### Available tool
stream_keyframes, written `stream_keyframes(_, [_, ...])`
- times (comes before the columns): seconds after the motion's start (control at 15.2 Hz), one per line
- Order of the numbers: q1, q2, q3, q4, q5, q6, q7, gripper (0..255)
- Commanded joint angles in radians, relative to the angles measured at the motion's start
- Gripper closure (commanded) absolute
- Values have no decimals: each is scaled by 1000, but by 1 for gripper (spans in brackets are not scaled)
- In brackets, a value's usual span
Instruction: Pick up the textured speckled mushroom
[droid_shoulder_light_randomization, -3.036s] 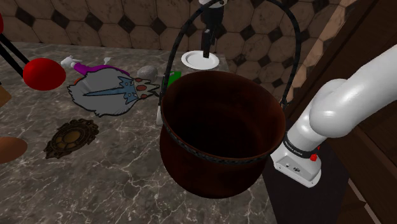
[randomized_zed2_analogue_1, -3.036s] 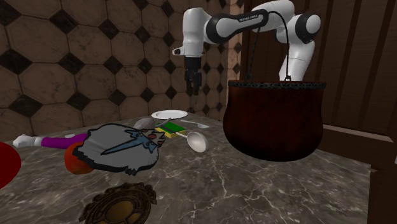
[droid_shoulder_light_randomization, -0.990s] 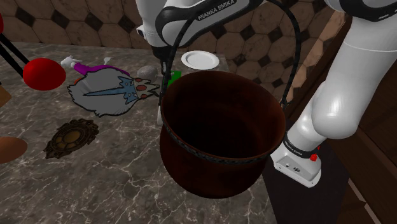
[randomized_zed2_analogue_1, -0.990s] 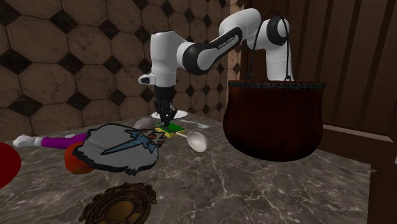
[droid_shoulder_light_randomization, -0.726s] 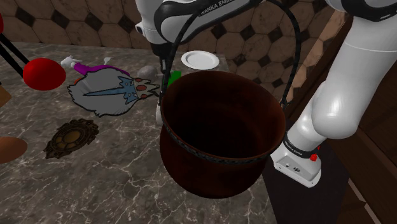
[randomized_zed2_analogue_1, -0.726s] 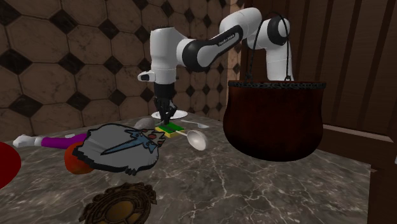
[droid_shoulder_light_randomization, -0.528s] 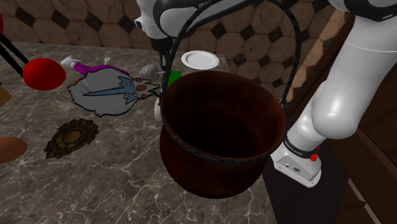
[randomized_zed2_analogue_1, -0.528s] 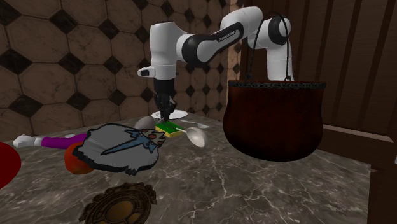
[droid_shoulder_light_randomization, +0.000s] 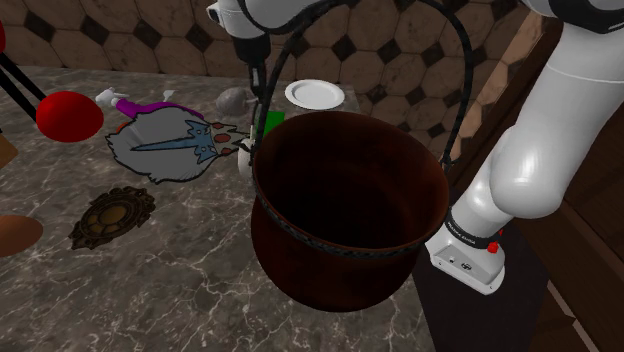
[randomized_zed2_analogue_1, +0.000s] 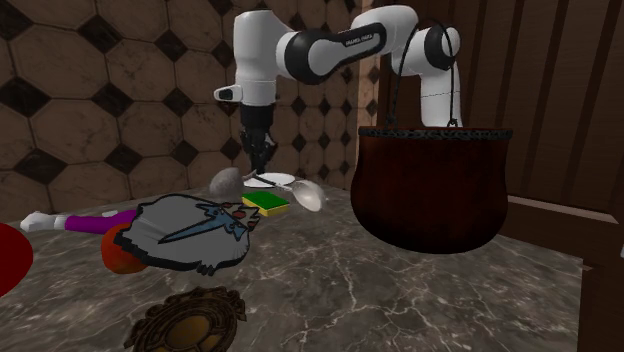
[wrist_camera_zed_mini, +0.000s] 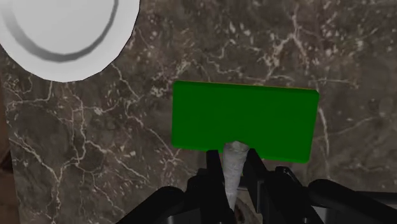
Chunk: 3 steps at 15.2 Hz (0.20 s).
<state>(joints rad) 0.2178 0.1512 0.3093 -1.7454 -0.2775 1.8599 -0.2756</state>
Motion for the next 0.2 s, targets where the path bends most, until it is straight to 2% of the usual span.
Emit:
stream_keyframes(0.0, [0,-4,0,23,3,-26,-7,255])
stream_keyframes(0.13, [0,-5,1,25,4,-28,-8,255])
